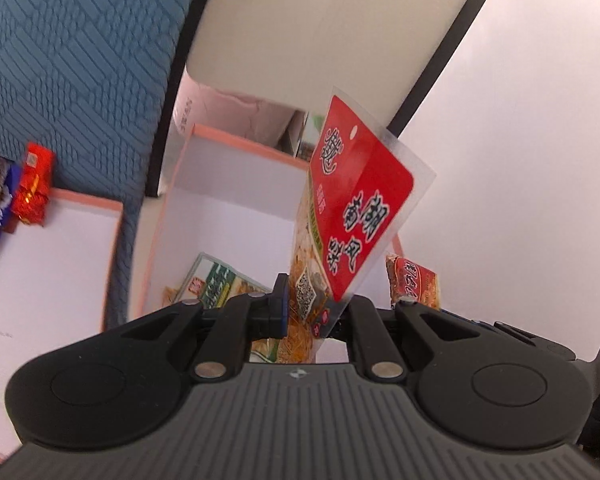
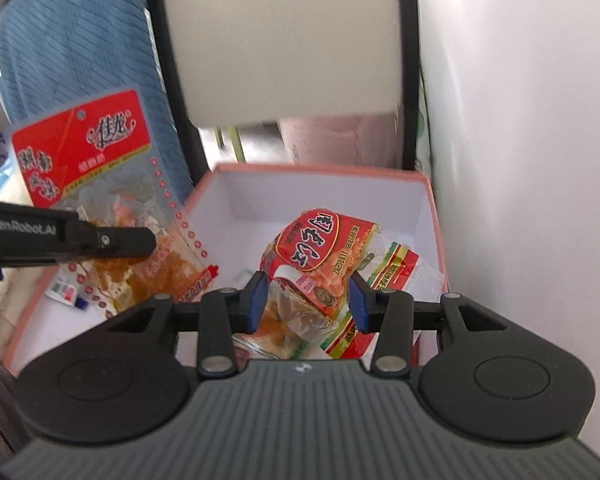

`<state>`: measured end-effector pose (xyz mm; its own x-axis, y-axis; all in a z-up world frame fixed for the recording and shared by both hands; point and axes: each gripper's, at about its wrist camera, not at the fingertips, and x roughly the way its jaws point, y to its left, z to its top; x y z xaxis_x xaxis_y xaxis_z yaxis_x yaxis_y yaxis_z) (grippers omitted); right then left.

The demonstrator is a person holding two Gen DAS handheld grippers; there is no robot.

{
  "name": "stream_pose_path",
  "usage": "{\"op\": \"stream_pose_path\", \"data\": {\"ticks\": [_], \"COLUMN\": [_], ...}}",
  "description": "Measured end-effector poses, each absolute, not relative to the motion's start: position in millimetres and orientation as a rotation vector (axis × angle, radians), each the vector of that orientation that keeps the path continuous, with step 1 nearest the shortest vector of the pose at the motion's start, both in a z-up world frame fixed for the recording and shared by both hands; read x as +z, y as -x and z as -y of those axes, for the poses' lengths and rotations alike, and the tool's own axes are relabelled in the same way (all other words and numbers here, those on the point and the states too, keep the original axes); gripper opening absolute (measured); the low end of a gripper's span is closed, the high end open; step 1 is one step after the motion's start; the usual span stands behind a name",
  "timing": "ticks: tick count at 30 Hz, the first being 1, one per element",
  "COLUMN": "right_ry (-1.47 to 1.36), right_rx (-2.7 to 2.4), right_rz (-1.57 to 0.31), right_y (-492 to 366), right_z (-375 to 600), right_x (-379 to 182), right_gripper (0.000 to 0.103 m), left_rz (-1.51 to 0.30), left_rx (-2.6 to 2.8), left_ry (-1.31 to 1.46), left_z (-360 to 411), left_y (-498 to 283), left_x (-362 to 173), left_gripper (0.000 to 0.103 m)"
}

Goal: Organize snacks
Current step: 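Carry the red-header bag in the left tool over the pink box, then open the left tool to drop the red-header bag into the pink box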

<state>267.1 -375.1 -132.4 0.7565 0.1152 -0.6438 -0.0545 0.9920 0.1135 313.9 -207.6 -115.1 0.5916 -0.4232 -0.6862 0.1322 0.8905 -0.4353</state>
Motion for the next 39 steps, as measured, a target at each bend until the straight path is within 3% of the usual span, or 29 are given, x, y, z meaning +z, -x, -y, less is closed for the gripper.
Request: {"op": "stream_pose_path", "data": {"ticks": [16,18,20,21,24,30,33,39], "right_ry": [-0.110,-0.113,-0.116,-0.117,-0.119,-0.135,-0.143,-0.155], "right_rx": [0.078,0.078,0.076,0.076,0.066,0.042,0.034,0.035], "right_rz": [-0.802,-0.805,-0.806,-0.805,-0.802,-0.783,-0.749,-0.673], "right_y": [-282,-282,-276,-274,-270,-267,-260,-243], "right_z": [392,393,397,398,401,400,399,392], "right_x": [-189,-190,-189,-189,-186,-173,-160,-131], "right_gripper": [0.048,0.049,0.049,0.049,0.056,0.055,0.060,0.061], "left_rz": [-0.942,-0.947,-0.951,-0.940,-0.900,-0.820,-0.752,-0.653], "left_rx": [-0.331,-0.321,-0.307,-0.305,-0.299,-0.305,-0.308,-0.306], "left_ry": [0.327,0.284,0.260,0.255,0.253,0.243,0.236,0.249], "left_z": [234,239,241,241,238,227,220,198], "left_y": [-320,-320,-319,-317,-309,-291,-279,-257], "left_x": [-150,-147,-145,-143,-135,-105,-84,-50], "left_gripper": [0.012,0.023,0.065,0.070,0.072,0.073,0.075,0.076]}}
